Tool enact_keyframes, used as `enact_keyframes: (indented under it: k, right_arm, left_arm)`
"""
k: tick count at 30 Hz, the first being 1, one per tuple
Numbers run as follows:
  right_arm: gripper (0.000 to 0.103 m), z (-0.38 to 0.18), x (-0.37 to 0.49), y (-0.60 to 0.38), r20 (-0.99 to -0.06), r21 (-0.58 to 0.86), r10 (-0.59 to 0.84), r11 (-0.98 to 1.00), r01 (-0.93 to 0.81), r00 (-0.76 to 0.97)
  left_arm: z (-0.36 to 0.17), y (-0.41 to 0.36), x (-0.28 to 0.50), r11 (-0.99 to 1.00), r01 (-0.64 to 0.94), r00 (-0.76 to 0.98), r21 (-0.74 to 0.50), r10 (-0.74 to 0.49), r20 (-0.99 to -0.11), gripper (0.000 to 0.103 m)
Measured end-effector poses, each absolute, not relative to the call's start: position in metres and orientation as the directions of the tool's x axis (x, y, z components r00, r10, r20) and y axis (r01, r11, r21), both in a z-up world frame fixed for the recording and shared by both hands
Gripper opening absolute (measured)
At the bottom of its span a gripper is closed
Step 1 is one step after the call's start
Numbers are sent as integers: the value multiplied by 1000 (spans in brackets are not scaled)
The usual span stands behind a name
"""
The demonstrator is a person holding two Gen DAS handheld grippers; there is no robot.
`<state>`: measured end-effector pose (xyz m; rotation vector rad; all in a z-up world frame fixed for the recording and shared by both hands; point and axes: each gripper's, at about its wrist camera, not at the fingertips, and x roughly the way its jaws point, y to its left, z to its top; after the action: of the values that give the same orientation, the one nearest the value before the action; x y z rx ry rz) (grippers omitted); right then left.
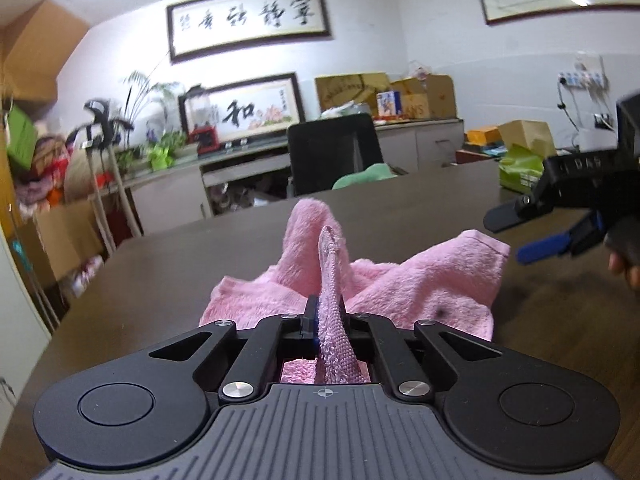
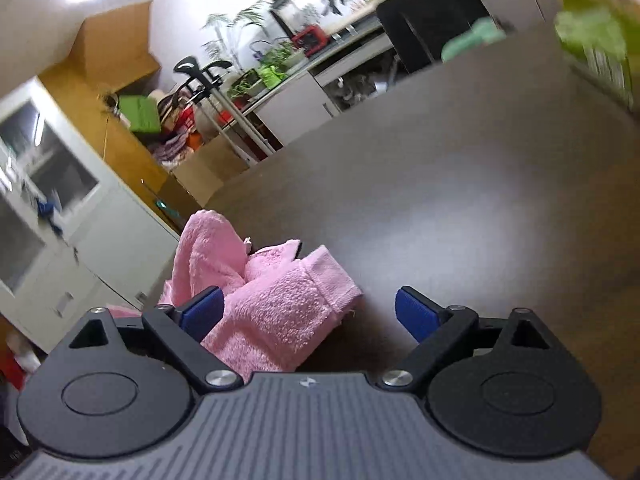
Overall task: Fold towel
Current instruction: 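Pinch a towel edge with the left tool and lift it, then hold the towel up with the left tool while the right tool pinches another edge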
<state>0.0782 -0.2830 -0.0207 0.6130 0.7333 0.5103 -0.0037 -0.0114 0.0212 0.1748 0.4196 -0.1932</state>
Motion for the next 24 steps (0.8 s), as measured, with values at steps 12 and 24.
enact_keyframes:
  k: [12,24]
  right_arm:
    - [4,-17,72,-267,-427,620,584,745,-247,690]
    - [3,31,9,-265,-155,471,550,771,-428,821]
  left_arm:
    - [26,23,3,995,100,889,-2,-91,-449,4]
    - [43,72,-26,971,28,931,-239,-112,-347,4]
